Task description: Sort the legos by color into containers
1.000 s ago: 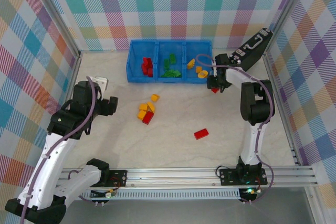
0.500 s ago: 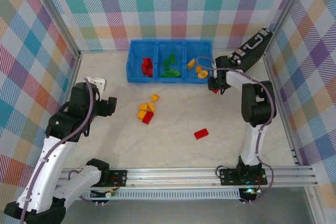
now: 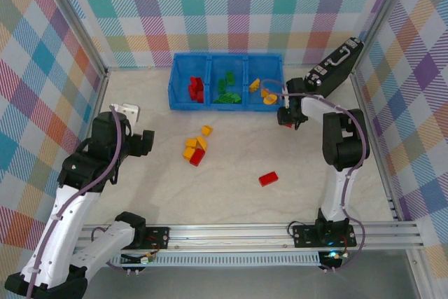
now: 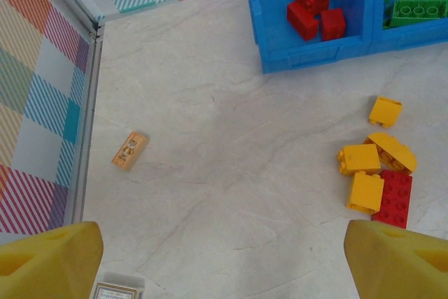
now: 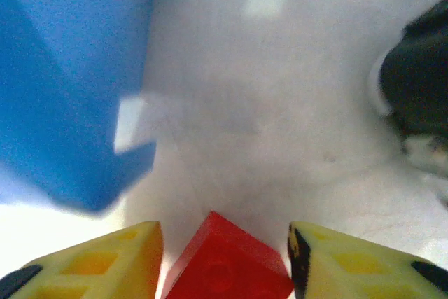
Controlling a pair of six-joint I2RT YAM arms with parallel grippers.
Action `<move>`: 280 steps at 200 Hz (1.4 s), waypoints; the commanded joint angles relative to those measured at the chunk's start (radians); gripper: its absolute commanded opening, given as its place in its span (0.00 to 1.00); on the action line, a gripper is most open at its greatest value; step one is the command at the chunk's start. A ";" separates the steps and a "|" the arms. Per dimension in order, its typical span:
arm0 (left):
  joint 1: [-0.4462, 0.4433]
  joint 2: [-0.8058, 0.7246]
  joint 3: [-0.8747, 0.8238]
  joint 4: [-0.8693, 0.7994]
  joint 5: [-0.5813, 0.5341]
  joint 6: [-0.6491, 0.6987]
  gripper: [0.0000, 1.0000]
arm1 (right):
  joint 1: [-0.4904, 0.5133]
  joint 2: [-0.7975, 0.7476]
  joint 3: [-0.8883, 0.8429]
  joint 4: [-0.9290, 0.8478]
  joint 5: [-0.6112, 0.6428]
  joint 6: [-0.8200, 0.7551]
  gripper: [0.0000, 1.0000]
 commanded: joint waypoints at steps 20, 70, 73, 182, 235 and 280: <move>0.008 -0.016 0.023 -0.015 -0.010 0.011 0.89 | 0.015 -0.012 -0.073 -0.137 -0.023 0.013 0.58; 0.008 -0.035 0.020 -0.025 -0.021 0.017 0.89 | 0.014 -0.002 -0.065 -0.129 -0.019 0.014 0.45; 0.008 -0.036 0.020 -0.026 -0.021 0.017 0.89 | 0.014 -0.001 -0.063 -0.130 -0.019 0.013 0.44; 0.008 -0.064 0.017 -0.002 -0.028 0.037 0.90 | 0.120 -0.276 0.131 -0.295 -0.019 0.007 0.31; 0.008 -0.082 0.018 -0.015 -0.033 0.031 0.90 | 0.310 -0.187 0.414 -0.109 -0.009 -0.190 0.30; 0.008 -0.129 0.024 -0.062 -0.029 0.011 0.90 | 0.404 0.099 0.793 -0.027 -0.051 -0.298 0.29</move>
